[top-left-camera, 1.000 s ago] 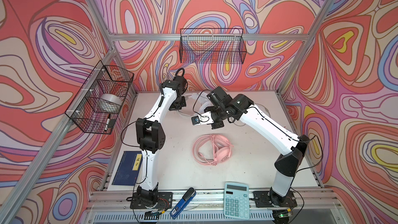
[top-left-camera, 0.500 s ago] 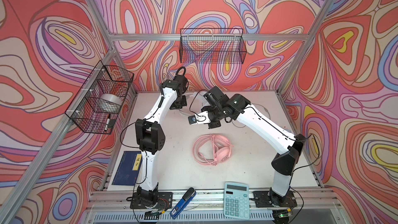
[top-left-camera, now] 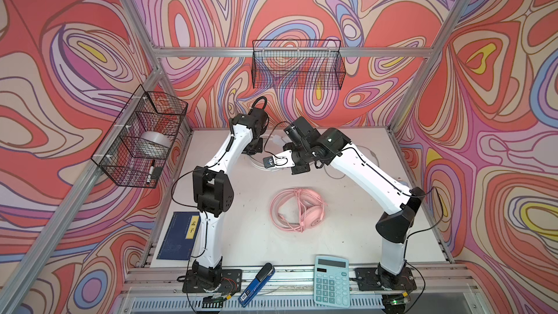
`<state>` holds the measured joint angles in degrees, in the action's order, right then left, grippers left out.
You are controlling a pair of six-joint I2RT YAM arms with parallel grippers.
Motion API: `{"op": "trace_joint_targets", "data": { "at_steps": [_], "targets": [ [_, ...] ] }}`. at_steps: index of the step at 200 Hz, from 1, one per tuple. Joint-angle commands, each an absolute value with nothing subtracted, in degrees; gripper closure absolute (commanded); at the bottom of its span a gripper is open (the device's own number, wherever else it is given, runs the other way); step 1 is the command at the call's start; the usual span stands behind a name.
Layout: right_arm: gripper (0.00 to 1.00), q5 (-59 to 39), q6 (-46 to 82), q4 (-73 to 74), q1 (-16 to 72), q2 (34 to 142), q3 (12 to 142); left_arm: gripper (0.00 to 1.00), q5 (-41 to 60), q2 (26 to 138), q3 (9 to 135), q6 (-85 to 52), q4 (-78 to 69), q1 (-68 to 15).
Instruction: Wrap the headphones
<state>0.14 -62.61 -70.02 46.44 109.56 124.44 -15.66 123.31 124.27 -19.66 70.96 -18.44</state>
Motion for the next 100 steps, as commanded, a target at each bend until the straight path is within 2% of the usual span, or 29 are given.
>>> {"op": "trace_joint_targets", "data": {
  "at_steps": [1,63,100],
  "targets": [
    [1.0,-1.87,-61.12,-71.26,46.82,108.81,128.93,1.0,-21.8,124.63,123.18,-20.37,68.97,-18.36],
    [1.0,-14.41,-58.44,-74.51,46.93,107.89,127.53,1.0,-20.42,125.8,125.07,-24.95,69.52,-18.34],
    [1.0,-17.39,-57.12,-76.82,46.93,107.88,128.23,1.0,-21.53,126.56,126.12,-26.01,70.35,-18.21]
  ]
}}
